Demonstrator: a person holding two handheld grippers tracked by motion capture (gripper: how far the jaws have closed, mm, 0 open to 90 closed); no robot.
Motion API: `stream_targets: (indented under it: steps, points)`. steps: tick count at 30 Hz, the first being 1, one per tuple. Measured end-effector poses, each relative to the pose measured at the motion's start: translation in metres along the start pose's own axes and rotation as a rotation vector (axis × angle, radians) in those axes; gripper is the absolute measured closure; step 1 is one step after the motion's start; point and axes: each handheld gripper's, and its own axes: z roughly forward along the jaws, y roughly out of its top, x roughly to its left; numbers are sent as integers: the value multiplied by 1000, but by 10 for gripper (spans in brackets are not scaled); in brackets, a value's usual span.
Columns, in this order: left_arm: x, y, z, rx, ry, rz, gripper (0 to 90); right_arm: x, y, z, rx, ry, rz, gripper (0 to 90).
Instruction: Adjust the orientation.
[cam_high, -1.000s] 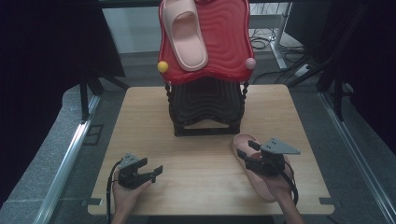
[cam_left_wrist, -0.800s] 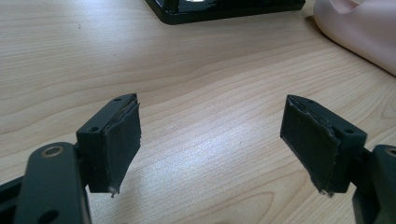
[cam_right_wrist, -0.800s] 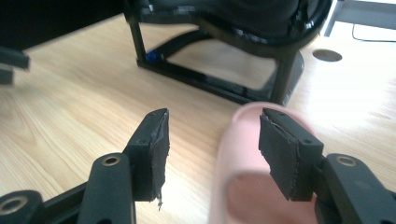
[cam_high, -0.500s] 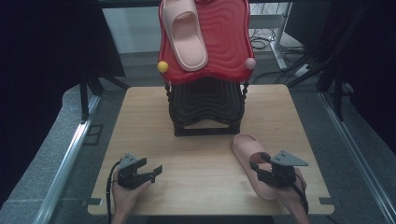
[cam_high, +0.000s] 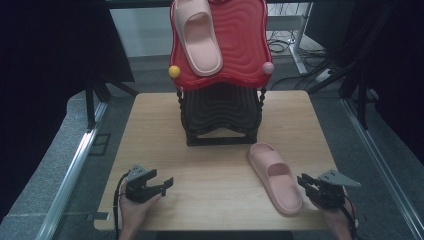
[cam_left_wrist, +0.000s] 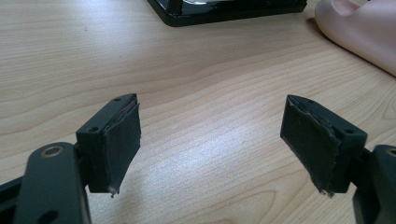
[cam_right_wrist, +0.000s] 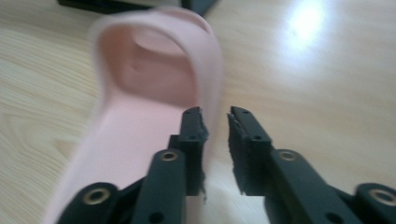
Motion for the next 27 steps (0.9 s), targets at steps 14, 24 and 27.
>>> stream_targets:
  steps: [14,24,27]
  points:
    - [-3,0,2,6,-7,6,204,-7,-28,-7,107,-19,15,898]
    - [-3,0,2,10,-7,8,205,12,-25,-1,147,23,-81,898]
    - [-3,0,2,10,-7,8,205,15,-24,-2,144,48,-88,898]
